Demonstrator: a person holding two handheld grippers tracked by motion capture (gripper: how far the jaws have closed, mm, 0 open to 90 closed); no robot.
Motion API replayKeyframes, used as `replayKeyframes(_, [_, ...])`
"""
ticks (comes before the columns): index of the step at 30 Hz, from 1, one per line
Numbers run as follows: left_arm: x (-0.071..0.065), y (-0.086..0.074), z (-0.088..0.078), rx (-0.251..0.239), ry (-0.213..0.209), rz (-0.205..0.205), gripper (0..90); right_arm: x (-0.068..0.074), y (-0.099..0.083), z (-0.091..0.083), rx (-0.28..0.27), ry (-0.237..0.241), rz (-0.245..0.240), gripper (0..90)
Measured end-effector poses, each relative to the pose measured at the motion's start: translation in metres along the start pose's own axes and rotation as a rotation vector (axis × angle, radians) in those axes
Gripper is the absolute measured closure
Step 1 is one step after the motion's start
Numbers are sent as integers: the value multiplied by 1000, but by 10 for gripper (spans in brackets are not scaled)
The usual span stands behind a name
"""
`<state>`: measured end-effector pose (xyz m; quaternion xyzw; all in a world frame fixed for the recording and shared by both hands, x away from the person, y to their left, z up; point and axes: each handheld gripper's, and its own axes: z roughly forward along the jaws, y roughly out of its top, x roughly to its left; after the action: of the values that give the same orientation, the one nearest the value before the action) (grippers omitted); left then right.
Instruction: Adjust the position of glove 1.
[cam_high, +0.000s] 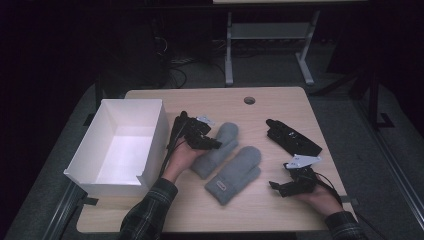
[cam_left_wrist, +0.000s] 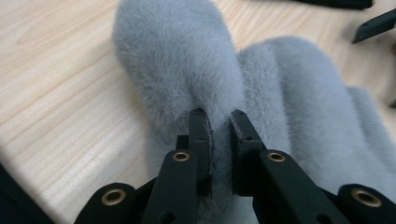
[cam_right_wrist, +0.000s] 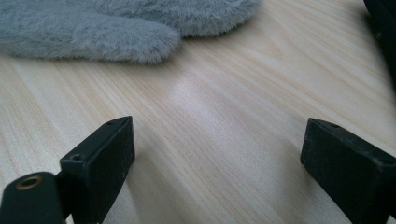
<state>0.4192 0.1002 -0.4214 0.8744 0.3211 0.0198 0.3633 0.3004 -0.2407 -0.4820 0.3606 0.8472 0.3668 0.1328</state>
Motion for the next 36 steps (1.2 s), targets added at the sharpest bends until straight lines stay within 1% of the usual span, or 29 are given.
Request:
replayKeyframes(1, [-3, 2, -3, -9, -4, -14, 816, 0, 0, 0, 0, 0, 0, 97])
replayKeyframes(3, [-7, 5, -10, -6, -9, 6, 817, 0, 0, 0, 0, 0, 0, 97])
replayKeyframes(4, [-11, 7, -14, -14, -12, 5, 817, 0, 0, 0, 0, 0, -1, 97])
replayKeyframes(6, [-16, 10, -20, -16, -17, 18, 817, 0, 0, 0, -1, 0, -3, 98])
replayKeyframes(7, [-20, 11, -23, -12, -19, 10, 817, 0, 0, 0, -1, 0, -2, 98])
replayKeyframes(8, [-24, 13, -26, -5, -21, 20, 817, 0, 0, 0, -2, 0, -3, 98])
replayKeyframes(9, [-29, 14, -29, -12, -23, 17, 817, 0, 0, 0, -1, 0, -2, 98])
replayKeyframes(10, [-33, 15, -31, -5, -24, 28, 817, 0, 0, 0, -2, 0, -3, 98])
replayKeyframes(11, [-38, 17, -34, -7, -24, 27, 817, 0, 0, 0, -2, 0, -4, 98])
replayKeyframes(12, [-42, 18, -35, -6, -23, 35, 817, 0, 0, 0, -3, 1, -4, 98])
replayKeyframes(13, [-47, 19, -36, -11, -26, 29, 817, 0, 0, 0, -3, 1, -4, 98])
replayKeyframes(14, [-51, 20, -37, -4, -26, 33, 817, 0, 0, 1, -3, 0, -3, 98])
replayKeyframes(16, [-60, 21, -35, 5, -25, 33, 817, 0, 0, 1, -3, 0, -3, 98])
replayKeyframes(17, [-63, 21, -34, 16, -24, 44, 817, 0, 0, 1, -3, 0, -3, 97])
replayKeyframes(18, [-68, 22, -32, 23, -28, 46, 817, 0, 0, 1, -4, 0, -3, 98])
replayKeyframes(20, [-74, 22, -27, 28, -34, 39, 817, 0, 0, 1, -4, 0, -3, 98])
replayKeyframes(22, [-79, 23, -23, 42, -37, 45, 817, 0, 0, 1, -4, 0, -3, 98])
replayKeyframes(23, [-81, 24, -19, 61, -36, 63, 817, 0, 0, 1, -4, 0, -3, 98])
replayKeyframes(25, [-83, 24, -14, 77, -39, 74, 816, 0, 0, 1, -4, 0, -4, 98])
replayKeyframes(28, [-87, 24, -5, 84, -44, 61, 816, 0, 0, 1, -3, 0, -3, 98])
replayKeyframes(30, [-90, 23, 0, 89, -40, 66, 816, 0, 0, 1, -4, 0, -3, 98])
replayKeyframes(31, [-91, 23, 2, 94, -41, 62, 816, 0, 0, 1, -4, 0, -4, 98])
replayKeyframes(33, [-92, 23, 4, 107, -41, 70, 817, 0, 0, 1, -4, 0, -4, 97])
replayKeyframes(36, [-96, 23, 7, 103, -27, 65, 816, 0, 0, 1, -4, 0, -4, 98])
